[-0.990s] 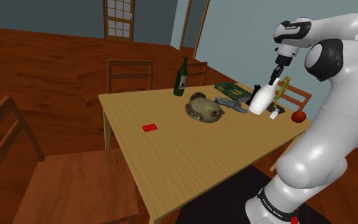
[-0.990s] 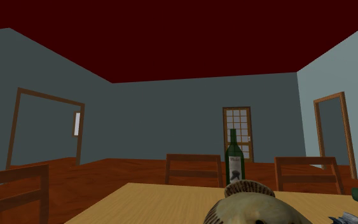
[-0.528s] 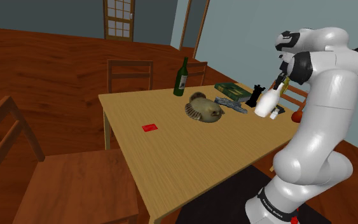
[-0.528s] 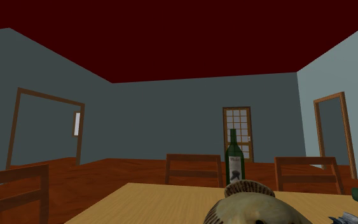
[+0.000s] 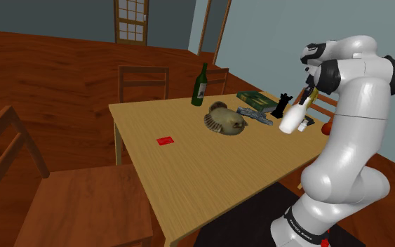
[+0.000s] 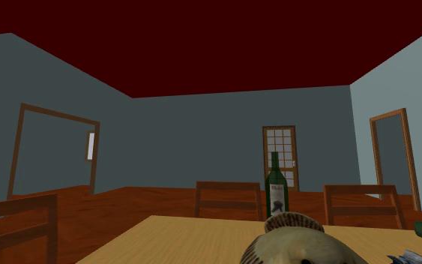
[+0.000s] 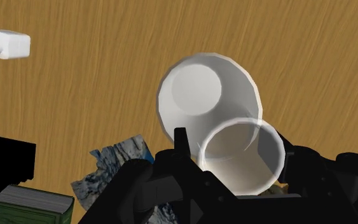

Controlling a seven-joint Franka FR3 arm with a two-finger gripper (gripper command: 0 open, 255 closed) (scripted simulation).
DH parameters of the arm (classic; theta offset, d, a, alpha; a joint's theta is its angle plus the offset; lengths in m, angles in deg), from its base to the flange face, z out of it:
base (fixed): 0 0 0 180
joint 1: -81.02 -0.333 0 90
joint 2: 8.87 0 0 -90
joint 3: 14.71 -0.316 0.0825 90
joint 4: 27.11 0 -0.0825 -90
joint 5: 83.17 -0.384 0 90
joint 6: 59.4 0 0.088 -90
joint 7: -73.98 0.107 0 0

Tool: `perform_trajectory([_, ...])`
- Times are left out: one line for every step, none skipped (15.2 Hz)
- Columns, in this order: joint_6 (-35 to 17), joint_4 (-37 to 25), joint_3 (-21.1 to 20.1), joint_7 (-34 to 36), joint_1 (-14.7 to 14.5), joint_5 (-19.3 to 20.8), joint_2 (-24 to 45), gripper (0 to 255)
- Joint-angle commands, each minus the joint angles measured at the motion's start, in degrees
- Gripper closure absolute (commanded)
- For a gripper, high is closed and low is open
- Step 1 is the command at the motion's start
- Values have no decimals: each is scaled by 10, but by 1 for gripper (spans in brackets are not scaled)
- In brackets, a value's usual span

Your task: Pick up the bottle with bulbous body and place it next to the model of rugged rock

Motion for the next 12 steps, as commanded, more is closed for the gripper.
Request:
perform_trajectory([-17, 18, 0, -1, -3, 0, -1, 255])
perform_trajectory([-25, 25, -1, -2, -4, -1, -1, 255])
perform_trajectory([-32, 32, -1, -2, -5, -1, 0, 255])
perform_trajectory([-39, 39, -2, -3, -5, -2, 0, 255])
perform_trajectory([-47, 46, -2, -3, -6, -2, 1, 255])
perform_trajectory([-54, 53, -2, -4, -7, -3, 2, 255])
perform_trajectory([-61, 59, -3, -4, -7, -4, 3, 255])
perform_trajectory([-68, 65, -4, -5, -8, -5, 4, 255])
perform_trajectory([-75, 71, -4, -6, -8, -6, 6, 255])
perform_trajectory([-82, 77, -5, -6, -9, -7, 7, 255])
perform_trajectory([-87, 81, -5, -7, -9, -8, 8, 255])
perform_trajectory([-87, 81, -5, -7, -9, -8, 8, 255])
